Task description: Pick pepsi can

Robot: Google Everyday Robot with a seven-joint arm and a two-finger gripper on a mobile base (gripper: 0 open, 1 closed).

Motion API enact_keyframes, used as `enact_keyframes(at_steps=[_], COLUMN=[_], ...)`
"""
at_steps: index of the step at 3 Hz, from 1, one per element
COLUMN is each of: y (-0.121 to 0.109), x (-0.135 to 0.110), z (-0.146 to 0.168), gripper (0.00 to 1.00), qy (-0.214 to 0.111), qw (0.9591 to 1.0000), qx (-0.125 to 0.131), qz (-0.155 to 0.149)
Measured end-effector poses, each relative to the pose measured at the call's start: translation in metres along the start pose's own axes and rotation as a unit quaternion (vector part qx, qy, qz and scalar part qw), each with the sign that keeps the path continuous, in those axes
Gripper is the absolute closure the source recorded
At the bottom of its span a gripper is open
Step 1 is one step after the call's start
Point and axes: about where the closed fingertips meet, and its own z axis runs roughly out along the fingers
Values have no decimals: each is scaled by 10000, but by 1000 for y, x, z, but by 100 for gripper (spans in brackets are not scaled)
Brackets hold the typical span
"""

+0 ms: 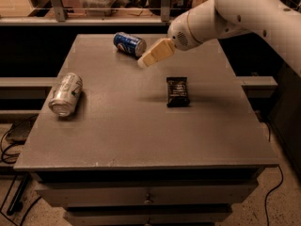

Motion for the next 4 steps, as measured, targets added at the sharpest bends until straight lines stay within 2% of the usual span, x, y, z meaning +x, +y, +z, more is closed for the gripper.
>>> enact_keyframes(at_steps=[1, 2, 3, 4], y=[-18, -28, -28, -31], x=[10, 11, 11, 7], z=[15, 27, 27, 37], gripper=[0, 0, 0, 0], qy=[-248, -437, -437, -553], qw=[9992, 9980, 9980, 9966], qx=[131, 126, 126, 236], qz=[285, 434, 434, 564])
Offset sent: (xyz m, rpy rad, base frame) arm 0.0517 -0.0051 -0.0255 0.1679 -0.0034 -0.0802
